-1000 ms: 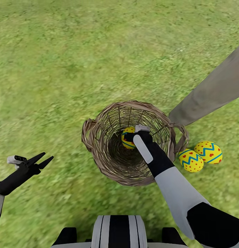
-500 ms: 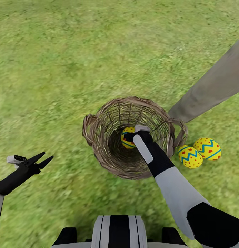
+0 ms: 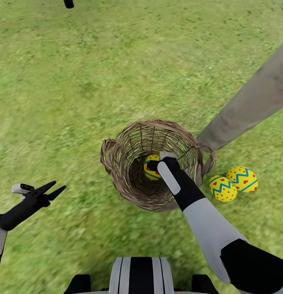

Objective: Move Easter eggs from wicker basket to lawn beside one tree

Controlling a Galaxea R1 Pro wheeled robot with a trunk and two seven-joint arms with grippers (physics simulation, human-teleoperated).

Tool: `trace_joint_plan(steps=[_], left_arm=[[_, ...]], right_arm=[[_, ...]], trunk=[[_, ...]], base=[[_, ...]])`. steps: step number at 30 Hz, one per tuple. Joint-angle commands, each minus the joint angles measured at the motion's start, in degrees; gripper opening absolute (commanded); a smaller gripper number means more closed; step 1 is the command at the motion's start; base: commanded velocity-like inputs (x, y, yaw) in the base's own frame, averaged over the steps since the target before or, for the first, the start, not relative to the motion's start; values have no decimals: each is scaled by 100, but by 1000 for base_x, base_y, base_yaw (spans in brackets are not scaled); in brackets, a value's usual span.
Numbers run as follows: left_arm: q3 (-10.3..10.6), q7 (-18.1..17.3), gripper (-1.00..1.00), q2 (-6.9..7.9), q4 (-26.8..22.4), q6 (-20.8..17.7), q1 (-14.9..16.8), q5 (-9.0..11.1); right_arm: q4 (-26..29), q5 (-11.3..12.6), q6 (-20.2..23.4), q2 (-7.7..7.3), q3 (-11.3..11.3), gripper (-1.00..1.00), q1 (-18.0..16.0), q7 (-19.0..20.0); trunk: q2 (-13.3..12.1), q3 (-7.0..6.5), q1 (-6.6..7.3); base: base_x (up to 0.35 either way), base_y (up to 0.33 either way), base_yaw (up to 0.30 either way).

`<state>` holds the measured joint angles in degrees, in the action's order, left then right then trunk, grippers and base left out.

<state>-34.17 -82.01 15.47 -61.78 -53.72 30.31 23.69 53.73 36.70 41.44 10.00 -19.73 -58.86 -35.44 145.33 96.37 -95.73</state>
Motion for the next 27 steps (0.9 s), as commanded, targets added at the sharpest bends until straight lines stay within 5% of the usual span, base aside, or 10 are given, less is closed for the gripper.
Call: trace_joint_plan(steps=[1, 27], left_arm=[[-2, -16, 100, 0, -8, -60, 1, 3], [-2, -13, 100, 0, 19, -60, 3, 4]], right_arm=[[11, 57, 5, 0, -11, -100, -3, -51], [154, 81, 255, 0, -173, -100, 6, -46]], trunk=[[0, -20, 3], [-35, -596, 70]], base=[[-2, 0, 0], [-38, 0, 0]])
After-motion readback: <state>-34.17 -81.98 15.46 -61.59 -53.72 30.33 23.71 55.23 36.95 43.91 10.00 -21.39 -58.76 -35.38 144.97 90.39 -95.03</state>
